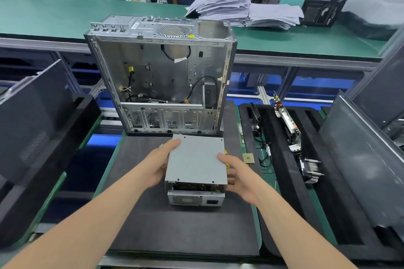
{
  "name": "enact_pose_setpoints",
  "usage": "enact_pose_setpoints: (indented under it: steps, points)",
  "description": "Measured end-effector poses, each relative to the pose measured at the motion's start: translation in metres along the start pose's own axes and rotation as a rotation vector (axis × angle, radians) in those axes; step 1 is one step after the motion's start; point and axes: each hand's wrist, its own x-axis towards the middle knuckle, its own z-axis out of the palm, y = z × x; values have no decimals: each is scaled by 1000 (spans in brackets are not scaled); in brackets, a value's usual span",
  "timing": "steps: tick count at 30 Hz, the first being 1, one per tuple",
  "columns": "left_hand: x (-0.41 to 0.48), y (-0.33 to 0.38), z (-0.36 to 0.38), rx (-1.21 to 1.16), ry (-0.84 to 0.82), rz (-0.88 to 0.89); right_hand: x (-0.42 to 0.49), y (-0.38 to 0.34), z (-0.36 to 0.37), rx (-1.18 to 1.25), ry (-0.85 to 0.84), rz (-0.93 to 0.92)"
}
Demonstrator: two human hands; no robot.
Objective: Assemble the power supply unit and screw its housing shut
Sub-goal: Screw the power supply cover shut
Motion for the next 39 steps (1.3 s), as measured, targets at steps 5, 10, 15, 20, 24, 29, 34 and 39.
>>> enact_pose_setpoints:
  steps: [5,10,15,20,24,29,34,39]
  points:
    - [5,-17,-1,49,104,-49,-2,6,-2,-54,6,10]
    - [4,-30,-1,85,163,-24,-1,16,-1,-100,36,3]
    - [2,-32,6,150,217,0,1,17,6,-112,103,29]
    - [-2,-30,19,159,196,-30,5,11,6,-300,222,5]
    - [-7,-32,20,220,230,-26,5,9,3,-286,144,29]
    - [-9,-31,23,257,253,-23,1,8,2,-288,78,27]
    - [-11,-30,27,195,280,-64,-1,0,4,-253,66,67]
    - [-15,-13,31,84,277,-112,-3,-21,14,-244,173,61]
